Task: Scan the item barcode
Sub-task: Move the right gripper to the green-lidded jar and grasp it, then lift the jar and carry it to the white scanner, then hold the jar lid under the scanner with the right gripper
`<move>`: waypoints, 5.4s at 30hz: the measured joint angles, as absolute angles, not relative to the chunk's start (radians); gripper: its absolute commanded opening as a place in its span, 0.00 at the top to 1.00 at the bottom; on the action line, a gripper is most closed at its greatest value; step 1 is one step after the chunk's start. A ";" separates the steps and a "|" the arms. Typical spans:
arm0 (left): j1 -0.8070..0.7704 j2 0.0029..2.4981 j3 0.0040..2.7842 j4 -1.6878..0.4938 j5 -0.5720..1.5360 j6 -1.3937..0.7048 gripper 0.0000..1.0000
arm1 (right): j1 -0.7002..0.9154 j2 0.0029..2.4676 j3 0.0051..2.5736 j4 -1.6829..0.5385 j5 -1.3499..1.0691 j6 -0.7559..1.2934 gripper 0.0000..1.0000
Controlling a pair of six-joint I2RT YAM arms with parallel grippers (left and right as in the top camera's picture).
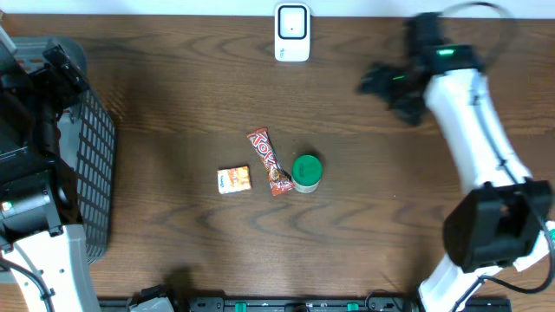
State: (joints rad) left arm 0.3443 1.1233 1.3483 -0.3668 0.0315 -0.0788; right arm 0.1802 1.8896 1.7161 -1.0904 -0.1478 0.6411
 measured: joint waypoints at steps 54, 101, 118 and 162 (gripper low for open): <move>0.344 1.123 1.349 -0.367 0.031 -0.079 0.09 | 0.604 2.190 1.691 -1.260 -0.125 -0.406 0.34; 0.344 1.123 1.348 -0.367 0.031 -0.079 0.09 | 0.539 2.185 1.695 -1.194 -0.228 0.705 0.47; 0.344 1.123 1.348 -0.367 0.031 -0.079 0.09 | 0.416 2.186 1.692 -1.397 -0.394 0.488 0.52; 0.344 1.123 1.348 -0.367 0.031 -0.079 0.09 | 0.342 2.421 1.903 0.074 -0.092 0.299 0.35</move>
State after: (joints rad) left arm 0.3443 1.1233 1.3483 -0.3668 0.0315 -0.0792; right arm 0.3424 2.4207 1.9034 0.0742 -0.0917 0.2993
